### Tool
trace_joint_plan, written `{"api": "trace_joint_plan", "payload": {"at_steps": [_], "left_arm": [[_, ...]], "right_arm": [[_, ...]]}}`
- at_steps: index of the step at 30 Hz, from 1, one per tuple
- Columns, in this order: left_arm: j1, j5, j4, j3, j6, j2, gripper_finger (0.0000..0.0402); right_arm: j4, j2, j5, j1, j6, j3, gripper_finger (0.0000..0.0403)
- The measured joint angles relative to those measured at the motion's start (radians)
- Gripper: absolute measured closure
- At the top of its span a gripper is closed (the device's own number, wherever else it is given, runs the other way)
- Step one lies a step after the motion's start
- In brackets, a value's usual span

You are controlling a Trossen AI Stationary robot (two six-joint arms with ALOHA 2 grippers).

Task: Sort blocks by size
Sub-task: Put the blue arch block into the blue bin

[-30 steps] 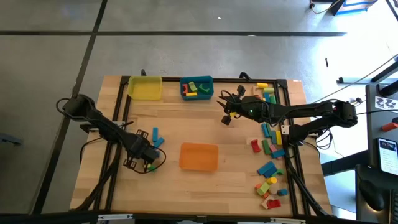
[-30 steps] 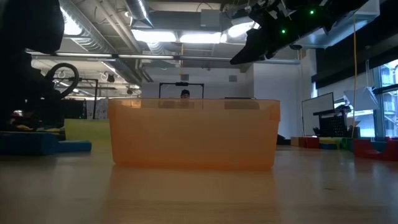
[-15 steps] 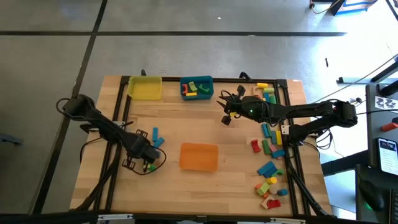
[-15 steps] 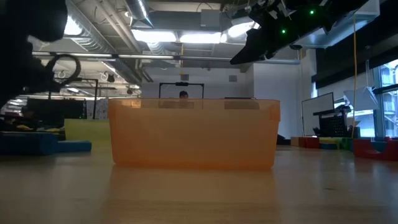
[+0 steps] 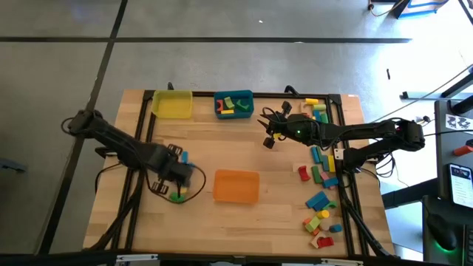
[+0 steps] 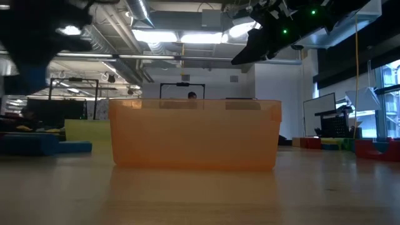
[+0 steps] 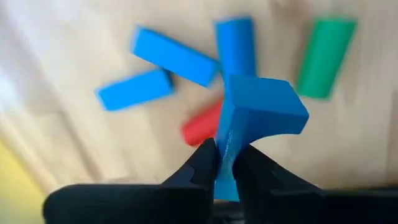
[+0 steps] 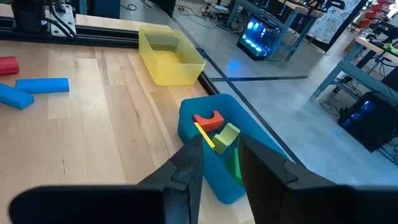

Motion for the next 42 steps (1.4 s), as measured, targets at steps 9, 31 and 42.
{"api": "trace_joint_plan", "payload": {"at_steps": [9,31,42], "left_arm": [[0.193,-0.050,0.294,0.019,0.164,-0.124,0.0367],[0.731,-0.082,0.964,0.018,0.419,-0.088,0.0372],[0.906,-0.069,1.148,0.018,0.404,0.117,0.0366]], "right_arm": [[0.001,0.000,0.000,0.000,0.004,0.000,0.0304],[-0.005,0.000,0.000,0.000,0.019,0.000,0.0304],[-0.004,0.000,0.000,0.000,0.018,0.000,0.0304]]}}
